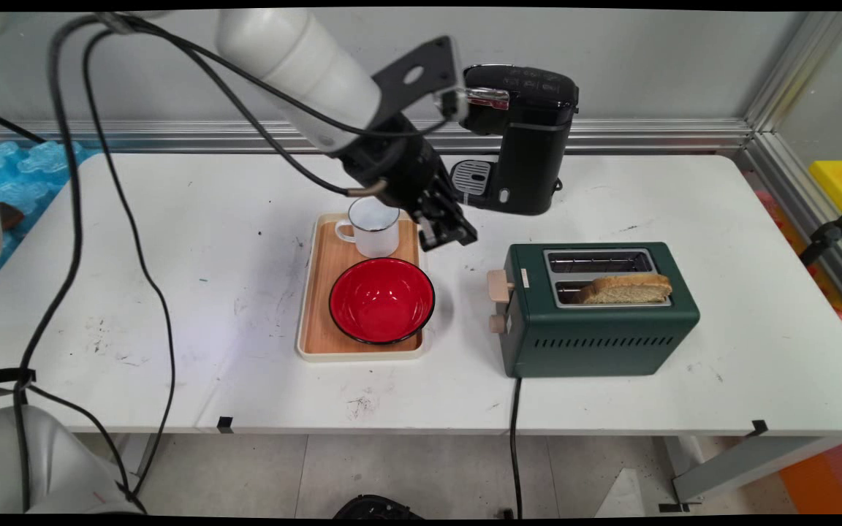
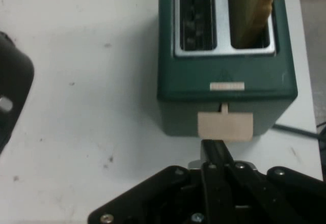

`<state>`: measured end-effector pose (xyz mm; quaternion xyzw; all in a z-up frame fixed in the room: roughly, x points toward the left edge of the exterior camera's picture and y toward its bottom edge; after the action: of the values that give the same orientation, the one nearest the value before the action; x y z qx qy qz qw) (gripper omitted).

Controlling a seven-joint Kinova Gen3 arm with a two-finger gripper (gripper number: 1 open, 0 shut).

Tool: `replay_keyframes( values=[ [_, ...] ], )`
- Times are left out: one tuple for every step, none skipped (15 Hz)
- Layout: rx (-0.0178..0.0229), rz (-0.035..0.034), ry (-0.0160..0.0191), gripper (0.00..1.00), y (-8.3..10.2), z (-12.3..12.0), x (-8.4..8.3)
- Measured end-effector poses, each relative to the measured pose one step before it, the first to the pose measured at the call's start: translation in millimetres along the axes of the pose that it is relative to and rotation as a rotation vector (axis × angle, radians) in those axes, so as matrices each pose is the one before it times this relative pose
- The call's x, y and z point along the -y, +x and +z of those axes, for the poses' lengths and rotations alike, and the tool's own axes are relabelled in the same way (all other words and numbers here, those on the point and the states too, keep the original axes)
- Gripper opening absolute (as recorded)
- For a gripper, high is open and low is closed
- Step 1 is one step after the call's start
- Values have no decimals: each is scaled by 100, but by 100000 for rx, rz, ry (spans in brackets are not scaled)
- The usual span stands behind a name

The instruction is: Press the toaster switch

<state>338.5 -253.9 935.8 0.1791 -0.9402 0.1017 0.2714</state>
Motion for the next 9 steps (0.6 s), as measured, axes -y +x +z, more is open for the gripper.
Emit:
replay_keyframes(
  values=[
    [-48,-491,-10,0,299,600,-193],
    [-7,-449,-1,0,240,584,-200],
    [17,-307,-25,0,180,493,-168],
    [31,-288,-76,0,168,560,-206],
    [57,-208,-119,0,141,555,-200],
    [117,-156,-86,0,114,528,-186],
    [153,-87,-60,0,58,430,-145],
    [80,-62,19,0,38,273,-77],
    [110,-79,59,0,57,452,-116]
  ],
)
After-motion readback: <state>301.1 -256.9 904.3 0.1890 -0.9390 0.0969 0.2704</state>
